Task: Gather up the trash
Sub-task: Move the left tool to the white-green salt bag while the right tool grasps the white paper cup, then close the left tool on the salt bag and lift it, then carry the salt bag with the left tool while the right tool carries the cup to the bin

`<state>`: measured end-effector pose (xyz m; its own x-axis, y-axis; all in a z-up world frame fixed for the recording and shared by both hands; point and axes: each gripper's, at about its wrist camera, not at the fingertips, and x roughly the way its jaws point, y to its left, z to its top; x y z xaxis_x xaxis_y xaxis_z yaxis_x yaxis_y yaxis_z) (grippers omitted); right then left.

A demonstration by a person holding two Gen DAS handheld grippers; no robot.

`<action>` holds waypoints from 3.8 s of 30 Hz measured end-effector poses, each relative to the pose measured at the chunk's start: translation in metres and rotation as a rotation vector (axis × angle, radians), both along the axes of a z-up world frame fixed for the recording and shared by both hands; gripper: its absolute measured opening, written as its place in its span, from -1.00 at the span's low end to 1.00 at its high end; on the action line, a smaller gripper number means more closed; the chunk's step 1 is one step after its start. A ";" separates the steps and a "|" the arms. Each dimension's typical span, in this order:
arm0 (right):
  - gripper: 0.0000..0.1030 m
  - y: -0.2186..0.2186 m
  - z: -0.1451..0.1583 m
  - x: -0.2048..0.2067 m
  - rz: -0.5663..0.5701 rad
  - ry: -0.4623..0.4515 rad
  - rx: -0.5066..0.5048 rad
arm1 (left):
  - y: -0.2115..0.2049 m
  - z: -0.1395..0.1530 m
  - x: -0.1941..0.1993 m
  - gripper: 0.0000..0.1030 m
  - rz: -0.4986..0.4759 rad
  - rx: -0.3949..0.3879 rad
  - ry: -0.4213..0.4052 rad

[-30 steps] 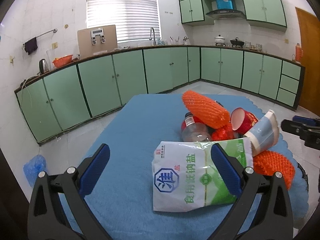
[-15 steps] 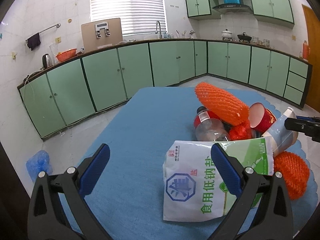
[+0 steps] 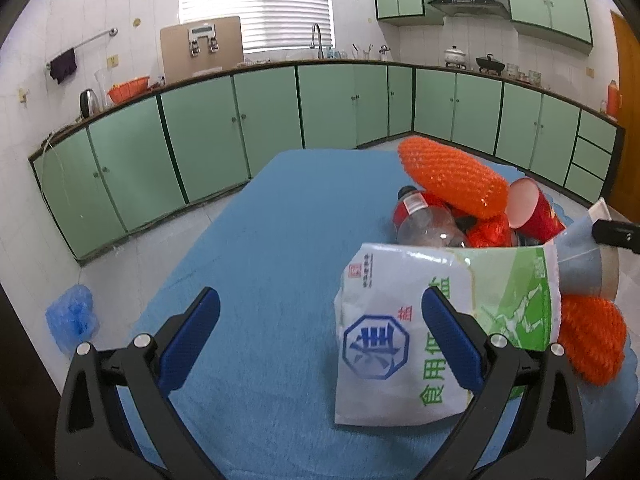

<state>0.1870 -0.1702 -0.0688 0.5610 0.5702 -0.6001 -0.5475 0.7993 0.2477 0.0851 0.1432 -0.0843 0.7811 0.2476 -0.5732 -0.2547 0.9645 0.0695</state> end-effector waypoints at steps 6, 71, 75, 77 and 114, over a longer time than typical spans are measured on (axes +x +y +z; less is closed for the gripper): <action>-0.95 -0.002 0.010 -0.007 -0.008 -0.028 0.013 | 0.006 -0.011 0.002 0.90 -0.060 -0.090 0.022; -0.94 0.016 0.008 -0.019 -0.022 -0.007 0.013 | 0.013 -0.024 0.040 -0.65 -0.270 -0.278 0.022; -0.94 0.013 0.009 -0.019 -0.026 -0.010 0.019 | 0.011 -0.014 0.032 -0.92 -0.256 -0.261 -0.015; -0.94 0.012 0.012 -0.020 -0.029 -0.016 0.023 | 0.011 -0.007 0.027 -0.94 -0.255 -0.258 -0.036; -0.95 -0.195 0.071 -0.087 -0.460 -0.196 0.051 | -0.218 0.091 0.019 -0.97 -0.656 -0.188 -0.298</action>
